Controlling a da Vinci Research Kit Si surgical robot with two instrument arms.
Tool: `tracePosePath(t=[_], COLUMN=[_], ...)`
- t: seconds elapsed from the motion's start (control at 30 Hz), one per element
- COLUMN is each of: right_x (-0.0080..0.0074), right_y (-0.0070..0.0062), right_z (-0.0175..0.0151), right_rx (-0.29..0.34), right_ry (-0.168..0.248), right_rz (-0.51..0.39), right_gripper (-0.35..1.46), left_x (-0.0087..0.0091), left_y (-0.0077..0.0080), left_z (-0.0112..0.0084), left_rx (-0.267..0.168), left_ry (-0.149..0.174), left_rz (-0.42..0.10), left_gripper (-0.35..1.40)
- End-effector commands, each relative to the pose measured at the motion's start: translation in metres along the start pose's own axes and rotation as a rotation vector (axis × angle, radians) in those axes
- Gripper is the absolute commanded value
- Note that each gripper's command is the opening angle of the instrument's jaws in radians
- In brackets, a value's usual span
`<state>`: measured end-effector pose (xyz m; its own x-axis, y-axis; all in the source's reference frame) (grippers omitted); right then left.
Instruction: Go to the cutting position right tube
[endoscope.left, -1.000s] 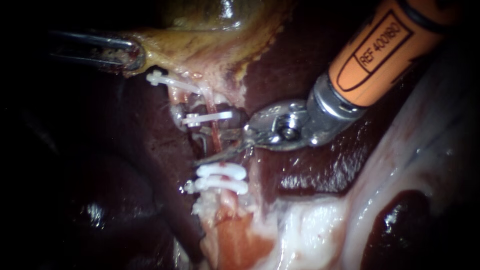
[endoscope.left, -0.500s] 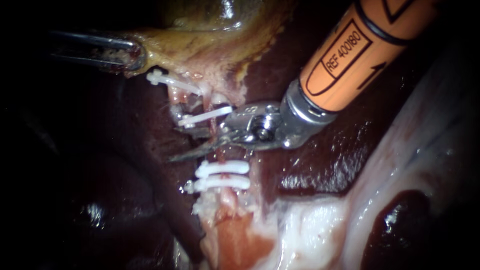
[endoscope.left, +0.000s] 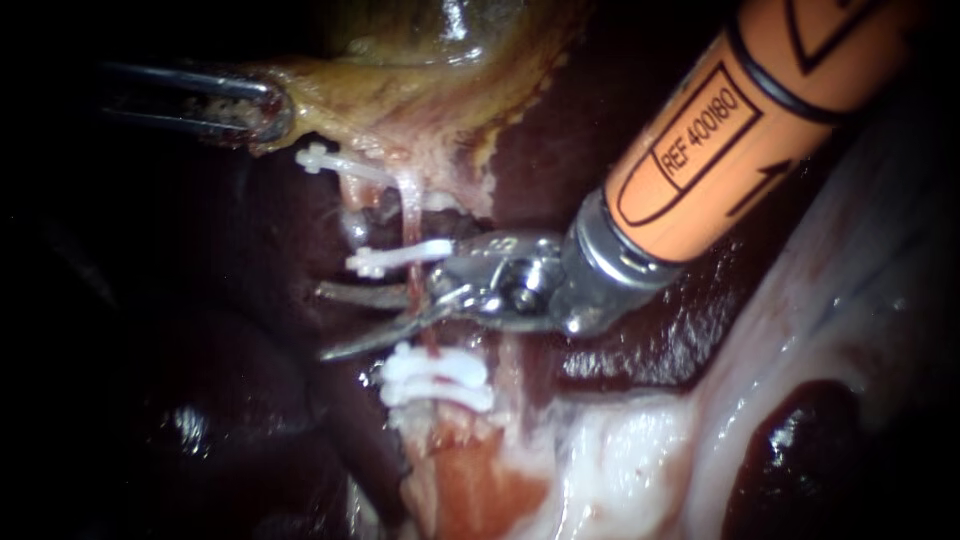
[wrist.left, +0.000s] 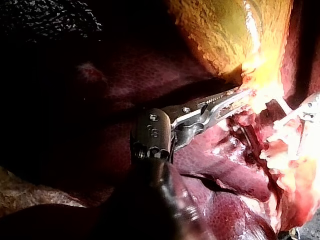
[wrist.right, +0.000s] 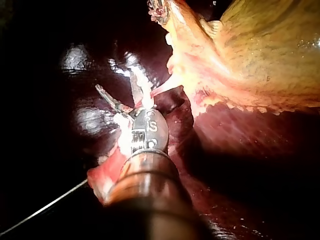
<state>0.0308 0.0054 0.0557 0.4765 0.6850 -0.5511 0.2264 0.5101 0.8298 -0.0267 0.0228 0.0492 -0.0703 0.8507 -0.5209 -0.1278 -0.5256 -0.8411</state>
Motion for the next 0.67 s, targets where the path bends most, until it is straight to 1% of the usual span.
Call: tracePosePath(t=[0.03,0.07,0.17,0.2,0.27,0.67], right_x=[0.0004,0.0008,0.0015,0.0016,0.0017,0.0016], right_y=[-0.0004,-0.0006,-0.0009,-0.0009,-0.0009,-0.0007], right_z=[-0.0001,-0.0002,-0.0006,-0.0007,-0.0007,-0.0008], right_rx=[0.026,0.042,0.058,0.055,0.030,0.028], right_ry=[-0.003,-0.001,0.016,0.025,0.044,0.045], right_rz=[-0.004,-0.002,-0.004,0.000,0.001,0.001], right_gripper=[1.31,1.31,1.30,1.30,1.30,1.30], left_x=[0.0000,0.0000,0.0000,0.0000,0.0000,0.0000], left_y=[0.0000,0.0000,0.0000,0.0000,0.0000,0.0000], left_z=[0.0000,0.0000,0.0000,0.0000,0.0001,0.0001], left_rx=[0.000,0.000,0.000,0.000,0.000,0.001], left_ry=[0.000,0.000,0.000,0.000,0.000,0.000], left_rz=[0.000,0.000,0.000,0.000,0.000,0.000], left_gripper=[-0.35,-0.35,-0.35,-0.35,-0.35,-0.35])
